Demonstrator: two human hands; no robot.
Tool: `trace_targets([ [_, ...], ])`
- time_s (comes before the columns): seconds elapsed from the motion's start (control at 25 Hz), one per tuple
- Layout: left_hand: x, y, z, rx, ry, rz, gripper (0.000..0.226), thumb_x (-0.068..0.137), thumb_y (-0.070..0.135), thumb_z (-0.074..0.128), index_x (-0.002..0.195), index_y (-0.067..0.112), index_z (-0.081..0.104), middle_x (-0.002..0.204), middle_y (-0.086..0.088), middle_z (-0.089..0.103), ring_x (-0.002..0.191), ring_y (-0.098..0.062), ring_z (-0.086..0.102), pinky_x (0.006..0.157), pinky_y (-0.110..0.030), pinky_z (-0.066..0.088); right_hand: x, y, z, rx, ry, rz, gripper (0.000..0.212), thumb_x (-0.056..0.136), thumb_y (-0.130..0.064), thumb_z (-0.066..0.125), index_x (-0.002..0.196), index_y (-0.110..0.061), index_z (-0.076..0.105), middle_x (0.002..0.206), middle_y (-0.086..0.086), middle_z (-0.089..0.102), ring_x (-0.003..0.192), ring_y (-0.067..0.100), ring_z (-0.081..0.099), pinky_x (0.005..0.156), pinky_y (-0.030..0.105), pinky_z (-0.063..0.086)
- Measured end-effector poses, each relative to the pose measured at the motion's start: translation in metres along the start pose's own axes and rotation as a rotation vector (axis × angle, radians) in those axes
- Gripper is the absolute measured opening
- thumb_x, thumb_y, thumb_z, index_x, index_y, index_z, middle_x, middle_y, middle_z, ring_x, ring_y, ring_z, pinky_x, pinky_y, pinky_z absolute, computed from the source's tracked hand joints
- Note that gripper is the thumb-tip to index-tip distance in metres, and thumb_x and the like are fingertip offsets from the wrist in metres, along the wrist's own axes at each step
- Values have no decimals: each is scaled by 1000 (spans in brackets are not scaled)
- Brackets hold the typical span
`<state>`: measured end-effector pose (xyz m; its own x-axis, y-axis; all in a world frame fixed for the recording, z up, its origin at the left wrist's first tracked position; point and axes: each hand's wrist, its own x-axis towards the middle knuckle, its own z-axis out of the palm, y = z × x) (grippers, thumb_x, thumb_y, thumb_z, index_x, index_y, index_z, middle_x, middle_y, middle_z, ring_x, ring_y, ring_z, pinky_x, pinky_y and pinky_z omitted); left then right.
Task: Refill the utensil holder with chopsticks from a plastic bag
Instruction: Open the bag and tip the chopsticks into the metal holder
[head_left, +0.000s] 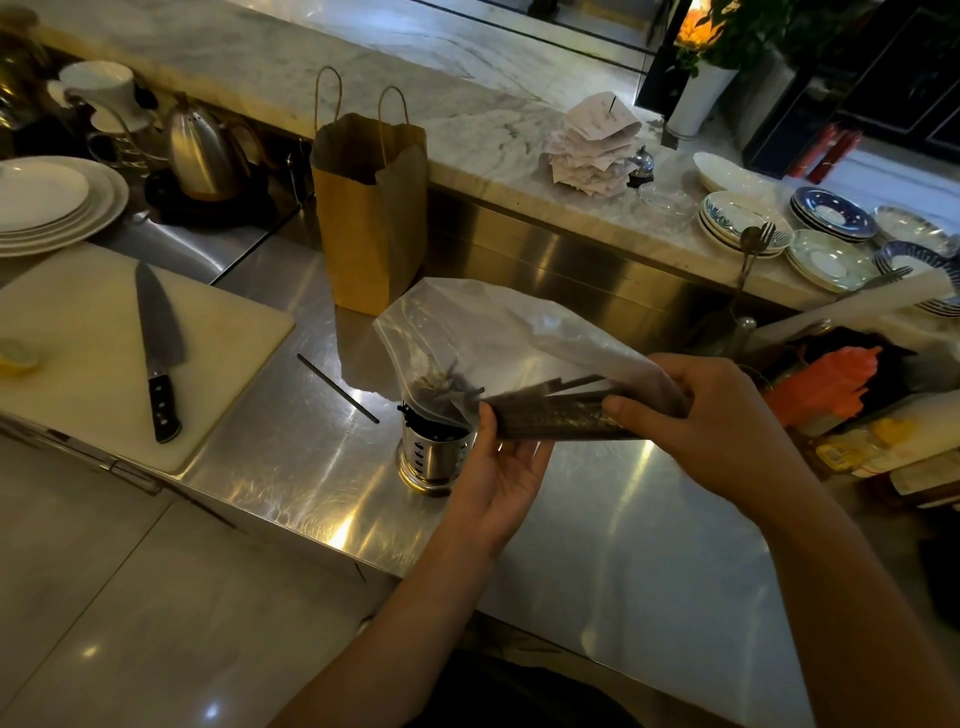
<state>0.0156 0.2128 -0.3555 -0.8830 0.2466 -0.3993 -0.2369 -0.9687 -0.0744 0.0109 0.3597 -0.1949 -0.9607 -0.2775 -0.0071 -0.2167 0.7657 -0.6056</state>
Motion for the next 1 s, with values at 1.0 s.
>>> trace_targets([
  [1.0,-5,10,2,-39,85,33,35,86,20,62,116,3,63,116,-14,69,109,-23,66,89,-38,55,17,-3,7,44,33,-72,6,88,-27,63,94,-25,64,77,-8,65,73,3,62,68,18,44],
])
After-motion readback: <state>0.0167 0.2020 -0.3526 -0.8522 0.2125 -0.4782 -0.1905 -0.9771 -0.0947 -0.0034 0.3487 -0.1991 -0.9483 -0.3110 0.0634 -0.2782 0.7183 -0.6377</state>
